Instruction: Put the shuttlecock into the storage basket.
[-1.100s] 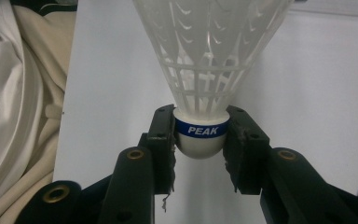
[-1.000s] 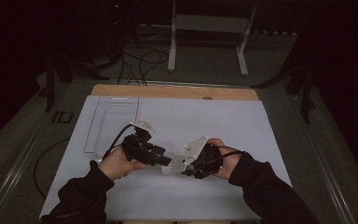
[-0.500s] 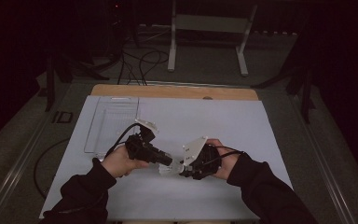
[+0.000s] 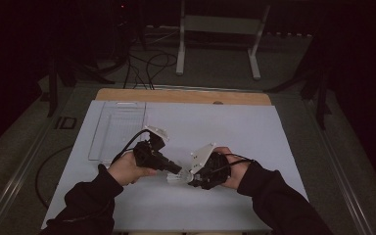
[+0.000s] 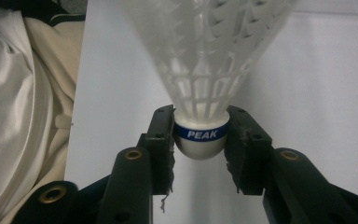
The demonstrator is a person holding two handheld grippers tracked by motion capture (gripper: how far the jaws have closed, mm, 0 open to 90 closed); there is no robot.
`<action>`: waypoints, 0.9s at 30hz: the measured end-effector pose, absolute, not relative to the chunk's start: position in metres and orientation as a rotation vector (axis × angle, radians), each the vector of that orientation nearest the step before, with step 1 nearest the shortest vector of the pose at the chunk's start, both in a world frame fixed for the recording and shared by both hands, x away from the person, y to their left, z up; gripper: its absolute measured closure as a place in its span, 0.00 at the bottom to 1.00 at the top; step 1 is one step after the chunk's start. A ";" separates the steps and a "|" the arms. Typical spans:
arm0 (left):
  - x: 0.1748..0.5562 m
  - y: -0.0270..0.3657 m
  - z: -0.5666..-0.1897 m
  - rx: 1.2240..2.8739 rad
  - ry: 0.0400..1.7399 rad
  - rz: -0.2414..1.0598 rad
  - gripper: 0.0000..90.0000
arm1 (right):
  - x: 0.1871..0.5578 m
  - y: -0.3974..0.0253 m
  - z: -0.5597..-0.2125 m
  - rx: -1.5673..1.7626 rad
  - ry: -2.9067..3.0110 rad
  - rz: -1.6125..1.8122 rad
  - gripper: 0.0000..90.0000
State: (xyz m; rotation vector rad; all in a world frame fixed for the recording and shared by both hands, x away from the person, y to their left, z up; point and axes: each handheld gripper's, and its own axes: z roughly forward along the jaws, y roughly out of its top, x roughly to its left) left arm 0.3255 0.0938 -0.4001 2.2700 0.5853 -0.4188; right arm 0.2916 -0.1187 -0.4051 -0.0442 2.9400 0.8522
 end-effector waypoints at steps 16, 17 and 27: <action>0.324 0.104 -0.387 2.295 0.615 -0.283 1.00 | 0.291 -0.133 -0.410 0.090 2.833 0.832 0.10; 0.324 0.105 -0.386 2.298 0.613 -0.268 1.00 | 0.292 -0.135 -0.409 0.111 2.830 0.857 0.10; 0.322 0.115 -0.376 2.290 0.635 -0.201 1.00 | 0.295 -0.150 -0.410 0.175 2.784 0.948 0.10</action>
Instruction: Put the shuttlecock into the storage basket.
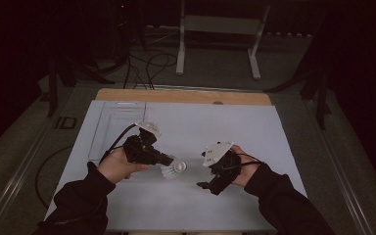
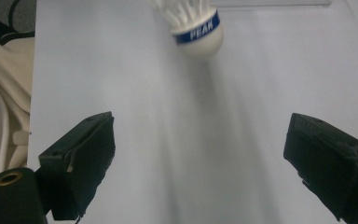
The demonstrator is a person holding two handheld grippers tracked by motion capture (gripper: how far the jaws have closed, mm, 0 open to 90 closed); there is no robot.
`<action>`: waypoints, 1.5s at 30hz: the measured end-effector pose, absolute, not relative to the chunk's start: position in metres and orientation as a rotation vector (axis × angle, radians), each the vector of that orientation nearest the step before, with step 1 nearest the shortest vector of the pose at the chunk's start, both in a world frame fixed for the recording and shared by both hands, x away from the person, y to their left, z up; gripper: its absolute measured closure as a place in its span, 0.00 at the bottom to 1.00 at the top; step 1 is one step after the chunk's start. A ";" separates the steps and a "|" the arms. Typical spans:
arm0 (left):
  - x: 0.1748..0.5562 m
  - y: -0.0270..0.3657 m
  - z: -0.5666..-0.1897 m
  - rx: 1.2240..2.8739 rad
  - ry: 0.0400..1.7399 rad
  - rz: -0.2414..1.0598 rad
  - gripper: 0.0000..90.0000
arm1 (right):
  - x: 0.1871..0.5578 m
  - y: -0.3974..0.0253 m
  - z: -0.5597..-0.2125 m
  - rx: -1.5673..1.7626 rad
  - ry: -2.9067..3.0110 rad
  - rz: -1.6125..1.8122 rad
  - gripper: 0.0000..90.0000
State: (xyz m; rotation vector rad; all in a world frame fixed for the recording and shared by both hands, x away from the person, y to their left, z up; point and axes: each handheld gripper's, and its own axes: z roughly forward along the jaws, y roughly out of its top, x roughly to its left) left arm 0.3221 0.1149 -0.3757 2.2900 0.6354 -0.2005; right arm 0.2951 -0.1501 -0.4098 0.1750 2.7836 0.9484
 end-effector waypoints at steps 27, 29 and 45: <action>0.323 0.172 -0.352 2.219 0.740 0.026 1.00 | 0.285 -0.206 -0.448 0.444 2.606 1.206 0.10; 0.323 0.178 -0.350 2.216 0.756 0.057 1.00 | 0.285 -0.214 -0.456 0.489 2.599 1.193 0.10; 0.326 0.230 -0.327 2.101 0.869 0.238 1.00 | 0.272 -0.267 -0.474 0.717 2.449 1.313 0.10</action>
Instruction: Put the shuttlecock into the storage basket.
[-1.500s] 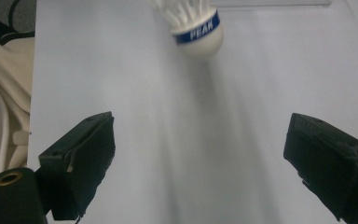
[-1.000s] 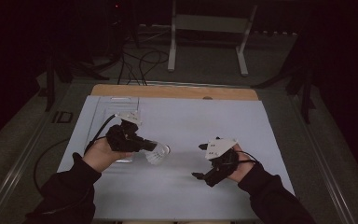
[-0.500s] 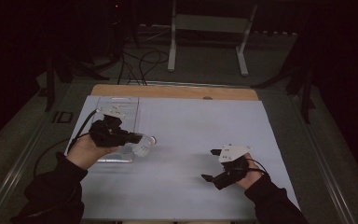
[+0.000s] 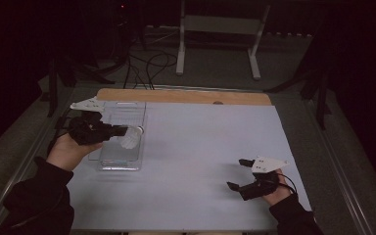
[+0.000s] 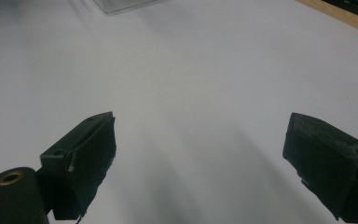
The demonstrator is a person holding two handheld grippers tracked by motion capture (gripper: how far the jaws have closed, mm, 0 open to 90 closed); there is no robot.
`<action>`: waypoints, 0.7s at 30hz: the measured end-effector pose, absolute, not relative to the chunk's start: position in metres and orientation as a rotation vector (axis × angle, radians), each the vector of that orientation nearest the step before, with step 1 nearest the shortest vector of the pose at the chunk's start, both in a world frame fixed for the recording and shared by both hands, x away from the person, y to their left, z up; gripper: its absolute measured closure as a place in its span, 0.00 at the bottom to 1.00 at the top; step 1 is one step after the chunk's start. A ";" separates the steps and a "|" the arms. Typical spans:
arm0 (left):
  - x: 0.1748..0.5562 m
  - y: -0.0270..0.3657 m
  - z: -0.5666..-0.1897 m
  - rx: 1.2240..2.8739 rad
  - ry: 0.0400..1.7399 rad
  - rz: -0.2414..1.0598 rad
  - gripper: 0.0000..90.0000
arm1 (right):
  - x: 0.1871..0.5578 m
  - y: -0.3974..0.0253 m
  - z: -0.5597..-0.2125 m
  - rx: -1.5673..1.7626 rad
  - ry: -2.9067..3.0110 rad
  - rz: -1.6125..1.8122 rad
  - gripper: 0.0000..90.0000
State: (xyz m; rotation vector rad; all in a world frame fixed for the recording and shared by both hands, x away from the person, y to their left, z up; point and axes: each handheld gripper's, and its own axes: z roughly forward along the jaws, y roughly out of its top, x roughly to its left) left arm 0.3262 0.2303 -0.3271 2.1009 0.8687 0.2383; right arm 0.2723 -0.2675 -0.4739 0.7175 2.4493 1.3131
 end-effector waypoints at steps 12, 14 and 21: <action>0.322 0.256 -0.339 2.004 0.917 0.428 1.00 | 0.263 -0.281 -0.483 0.746 2.366 1.367 0.10; 0.321 0.258 -0.344 2.003 0.925 0.447 1.00 | 0.263 -0.282 -0.484 0.748 2.356 1.362 0.10; 0.322 0.263 -0.366 1.988 0.947 0.515 1.00 | 0.263 -0.282 -0.488 0.759 2.363 1.360 0.10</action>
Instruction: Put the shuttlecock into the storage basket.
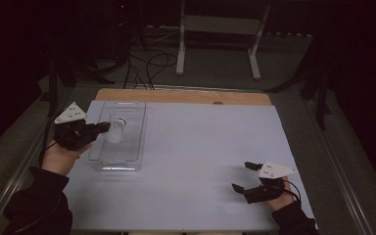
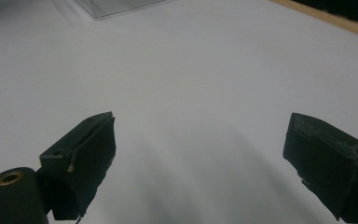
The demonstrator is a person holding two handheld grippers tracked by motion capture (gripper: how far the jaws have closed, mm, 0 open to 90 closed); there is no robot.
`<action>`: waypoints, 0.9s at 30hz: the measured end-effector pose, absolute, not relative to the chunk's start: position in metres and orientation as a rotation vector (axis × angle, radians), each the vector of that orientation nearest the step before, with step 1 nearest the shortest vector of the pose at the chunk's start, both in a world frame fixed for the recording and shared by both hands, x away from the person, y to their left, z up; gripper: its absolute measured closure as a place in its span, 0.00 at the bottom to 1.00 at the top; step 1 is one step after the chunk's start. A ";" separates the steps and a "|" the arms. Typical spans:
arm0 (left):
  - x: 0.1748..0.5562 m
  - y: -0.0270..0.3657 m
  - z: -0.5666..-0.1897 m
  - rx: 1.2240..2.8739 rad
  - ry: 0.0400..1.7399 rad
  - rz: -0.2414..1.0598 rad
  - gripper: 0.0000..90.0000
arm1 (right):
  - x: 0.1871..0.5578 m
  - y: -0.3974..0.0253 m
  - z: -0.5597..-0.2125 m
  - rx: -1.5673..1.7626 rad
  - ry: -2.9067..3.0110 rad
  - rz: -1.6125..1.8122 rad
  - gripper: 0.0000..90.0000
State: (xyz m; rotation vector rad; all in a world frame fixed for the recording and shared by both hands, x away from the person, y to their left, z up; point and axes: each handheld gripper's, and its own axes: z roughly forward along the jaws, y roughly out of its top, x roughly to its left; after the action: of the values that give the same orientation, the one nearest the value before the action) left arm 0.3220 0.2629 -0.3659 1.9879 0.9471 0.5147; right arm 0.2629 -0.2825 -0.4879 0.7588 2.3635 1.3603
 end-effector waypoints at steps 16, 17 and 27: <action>0.328 0.253 -0.416 1.952 0.894 0.587 1.00 | 0.266 -0.279 -0.494 0.772 2.410 1.366 0.10; 0.330 0.252 -0.417 1.957 0.899 0.585 1.00 | 0.266 -0.279 -0.494 0.771 2.412 1.365 0.10; 0.340 0.236 -0.428 2.018 0.871 0.607 1.00 | 0.266 -0.280 -0.494 0.771 2.423 1.375 0.10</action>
State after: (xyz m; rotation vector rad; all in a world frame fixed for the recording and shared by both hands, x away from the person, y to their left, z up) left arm 0.3404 0.2363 -0.4281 2.0182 0.8710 0.6073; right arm 0.2660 -0.2804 -0.4942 0.7711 2.4233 1.3747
